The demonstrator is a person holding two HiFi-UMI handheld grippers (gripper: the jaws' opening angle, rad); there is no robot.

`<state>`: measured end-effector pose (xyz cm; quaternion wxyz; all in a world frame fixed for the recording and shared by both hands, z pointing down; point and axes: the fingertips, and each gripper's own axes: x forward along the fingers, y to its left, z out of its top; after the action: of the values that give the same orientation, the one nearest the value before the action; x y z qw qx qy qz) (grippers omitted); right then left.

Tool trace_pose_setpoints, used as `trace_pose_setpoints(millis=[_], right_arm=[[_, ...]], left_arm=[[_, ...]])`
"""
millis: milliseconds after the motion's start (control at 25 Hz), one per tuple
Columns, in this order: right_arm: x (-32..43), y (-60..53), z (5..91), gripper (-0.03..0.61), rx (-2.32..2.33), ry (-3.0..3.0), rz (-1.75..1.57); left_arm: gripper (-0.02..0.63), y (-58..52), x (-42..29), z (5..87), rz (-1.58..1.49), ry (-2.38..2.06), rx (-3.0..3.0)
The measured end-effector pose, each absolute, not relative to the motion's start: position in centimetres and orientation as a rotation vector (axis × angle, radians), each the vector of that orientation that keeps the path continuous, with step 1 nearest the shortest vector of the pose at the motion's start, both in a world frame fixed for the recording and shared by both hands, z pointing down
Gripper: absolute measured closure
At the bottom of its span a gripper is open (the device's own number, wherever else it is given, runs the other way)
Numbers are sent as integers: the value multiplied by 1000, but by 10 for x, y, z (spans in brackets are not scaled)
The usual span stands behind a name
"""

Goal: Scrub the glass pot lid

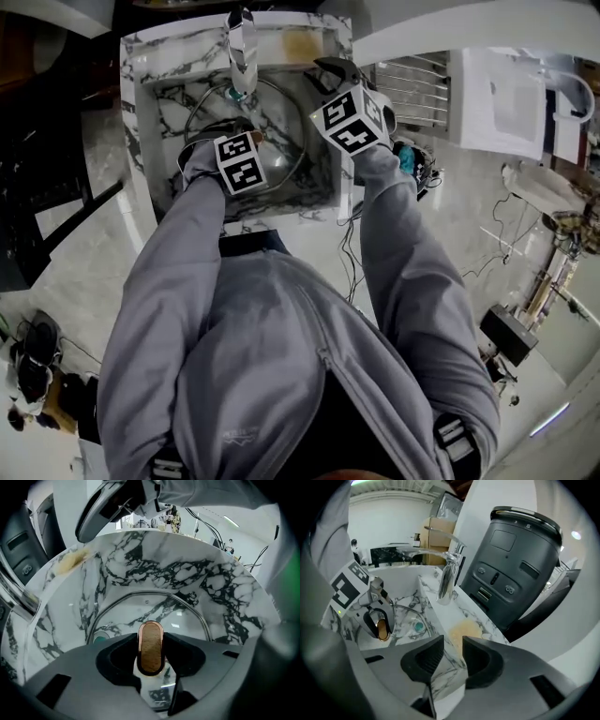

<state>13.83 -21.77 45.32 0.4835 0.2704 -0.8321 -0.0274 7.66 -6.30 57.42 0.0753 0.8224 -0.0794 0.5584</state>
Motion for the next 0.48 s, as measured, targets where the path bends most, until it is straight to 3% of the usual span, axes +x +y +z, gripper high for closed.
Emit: trace_pose_setpoints(millis=[160,480], right_arm=[[134,-230,477,403,519,-1893,-190],[131,-241,503,416,477,-1783,-200]], left_arm=[[425,-64,77,575,1660,-244,2471],[396,-66,71,573,1599,-306,2459]])
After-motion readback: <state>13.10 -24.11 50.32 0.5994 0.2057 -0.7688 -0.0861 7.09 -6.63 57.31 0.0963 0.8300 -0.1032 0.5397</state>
